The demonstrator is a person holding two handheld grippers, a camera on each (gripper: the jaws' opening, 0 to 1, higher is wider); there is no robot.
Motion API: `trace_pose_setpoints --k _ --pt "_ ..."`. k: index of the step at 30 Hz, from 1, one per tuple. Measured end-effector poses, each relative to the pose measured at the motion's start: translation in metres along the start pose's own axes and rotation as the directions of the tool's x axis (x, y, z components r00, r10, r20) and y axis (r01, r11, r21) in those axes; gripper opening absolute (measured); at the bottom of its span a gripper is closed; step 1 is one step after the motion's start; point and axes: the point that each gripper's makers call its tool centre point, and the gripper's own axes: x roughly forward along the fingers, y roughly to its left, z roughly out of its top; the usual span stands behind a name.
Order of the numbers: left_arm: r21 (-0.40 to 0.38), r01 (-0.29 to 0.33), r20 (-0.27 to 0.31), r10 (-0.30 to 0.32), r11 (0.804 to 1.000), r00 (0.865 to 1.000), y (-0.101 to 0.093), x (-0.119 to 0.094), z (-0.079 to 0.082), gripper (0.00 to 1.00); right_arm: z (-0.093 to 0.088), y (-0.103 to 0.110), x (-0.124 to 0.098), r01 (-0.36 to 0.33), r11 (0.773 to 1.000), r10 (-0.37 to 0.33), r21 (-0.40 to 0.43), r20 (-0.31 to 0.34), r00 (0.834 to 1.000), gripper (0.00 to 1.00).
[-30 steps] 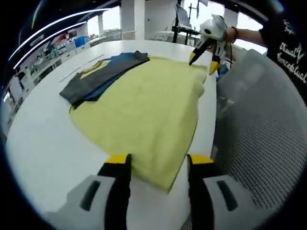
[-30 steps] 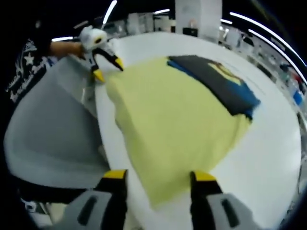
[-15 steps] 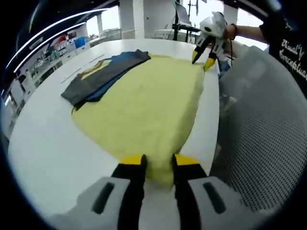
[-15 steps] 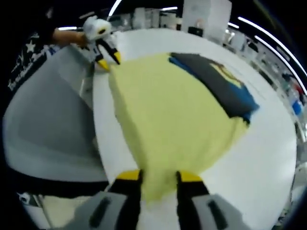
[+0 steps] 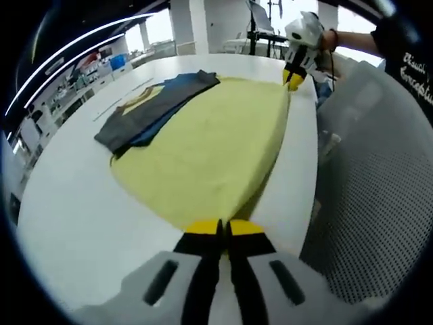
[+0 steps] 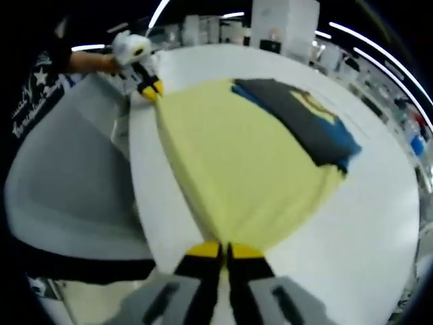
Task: Fold the garment on the visible template until the final outline fits inside the template.
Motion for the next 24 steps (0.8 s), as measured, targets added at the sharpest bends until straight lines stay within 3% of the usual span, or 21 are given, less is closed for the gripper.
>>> trace_pose_setpoints --k 5,24 --pt "-0.006 -0.017 0.012 0.017 1.0 1.0 -0.006 -0.009 0.0 0.0 0.001 0.008 -0.007 -0.01 1.0 0.009 0.028 0.032 0.999 0.0" --pt "-0.028 -0.002 0.016 0.002 1.0 1.0 -0.037 -0.031 -0.003 0.0 -0.005 0.042 -0.025 -0.045 0.998 0.044 0.037 0.028 0.999 0.0"
